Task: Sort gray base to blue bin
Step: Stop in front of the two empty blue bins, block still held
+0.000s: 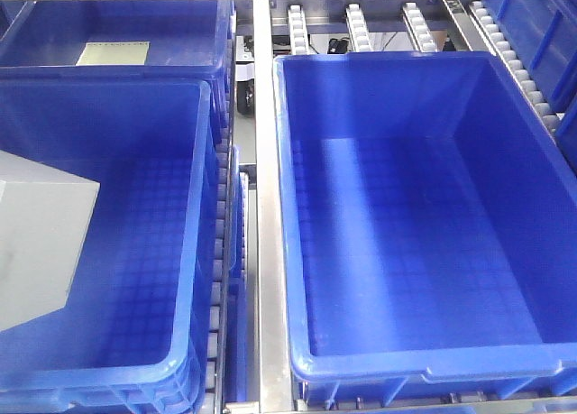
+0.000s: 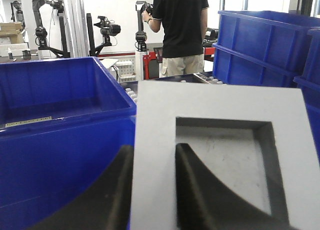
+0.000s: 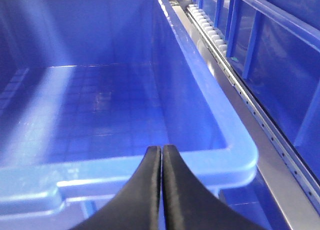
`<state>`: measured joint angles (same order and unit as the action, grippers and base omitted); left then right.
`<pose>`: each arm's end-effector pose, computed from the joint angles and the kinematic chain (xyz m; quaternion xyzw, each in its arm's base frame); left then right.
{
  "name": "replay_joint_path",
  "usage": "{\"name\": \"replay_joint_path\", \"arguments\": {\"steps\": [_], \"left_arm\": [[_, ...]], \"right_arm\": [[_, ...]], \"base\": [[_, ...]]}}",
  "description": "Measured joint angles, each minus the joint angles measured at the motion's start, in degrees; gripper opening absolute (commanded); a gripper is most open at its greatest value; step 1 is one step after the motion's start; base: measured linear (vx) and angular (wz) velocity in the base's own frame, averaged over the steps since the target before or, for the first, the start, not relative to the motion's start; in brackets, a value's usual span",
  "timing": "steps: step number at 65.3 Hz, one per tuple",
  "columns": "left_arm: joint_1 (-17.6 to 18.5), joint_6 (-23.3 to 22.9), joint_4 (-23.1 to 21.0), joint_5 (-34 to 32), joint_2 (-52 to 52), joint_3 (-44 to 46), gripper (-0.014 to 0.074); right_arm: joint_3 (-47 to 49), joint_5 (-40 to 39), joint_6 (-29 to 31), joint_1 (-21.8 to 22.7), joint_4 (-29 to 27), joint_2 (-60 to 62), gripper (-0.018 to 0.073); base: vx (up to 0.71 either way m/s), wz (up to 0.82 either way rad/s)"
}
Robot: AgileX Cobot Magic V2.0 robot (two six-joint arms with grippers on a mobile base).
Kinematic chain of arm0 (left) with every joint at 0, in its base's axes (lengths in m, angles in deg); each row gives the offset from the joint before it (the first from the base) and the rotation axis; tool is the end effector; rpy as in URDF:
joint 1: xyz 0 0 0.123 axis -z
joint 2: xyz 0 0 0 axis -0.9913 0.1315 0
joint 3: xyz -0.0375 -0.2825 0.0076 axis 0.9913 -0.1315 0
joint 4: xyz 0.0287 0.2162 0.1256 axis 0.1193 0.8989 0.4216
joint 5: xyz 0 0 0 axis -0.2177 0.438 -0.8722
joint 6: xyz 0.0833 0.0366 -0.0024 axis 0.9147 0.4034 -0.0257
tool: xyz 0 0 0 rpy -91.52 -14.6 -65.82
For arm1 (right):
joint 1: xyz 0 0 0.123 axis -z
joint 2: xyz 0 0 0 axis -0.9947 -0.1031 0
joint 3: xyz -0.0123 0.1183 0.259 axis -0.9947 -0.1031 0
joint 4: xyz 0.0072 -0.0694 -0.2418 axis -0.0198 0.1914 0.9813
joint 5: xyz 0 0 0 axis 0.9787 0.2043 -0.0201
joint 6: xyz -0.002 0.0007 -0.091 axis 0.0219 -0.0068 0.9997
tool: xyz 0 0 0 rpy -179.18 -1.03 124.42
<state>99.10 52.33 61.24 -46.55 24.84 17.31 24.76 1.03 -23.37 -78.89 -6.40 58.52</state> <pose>0.0636 -0.0249 0.3482 0.0991 0.6890 -0.1494 0.7023 0.0552 -0.0049 0.1846 0.0412 0.7555 -0.0226 0.6535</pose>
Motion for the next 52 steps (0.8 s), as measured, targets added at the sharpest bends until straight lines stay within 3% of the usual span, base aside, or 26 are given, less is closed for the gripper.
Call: {"name": "replay_joint_path", "arguments": {"steps": [52], "left_arm": [[0.0, 0.0, 0.0, 0.0, 0.0, 0.0, 0.0038]], "right_arm": [[0.0, 0.0, 0.0, 0.0, 0.0, 0.0, -0.0005]], "base": [[0.02, 0.05]]}}
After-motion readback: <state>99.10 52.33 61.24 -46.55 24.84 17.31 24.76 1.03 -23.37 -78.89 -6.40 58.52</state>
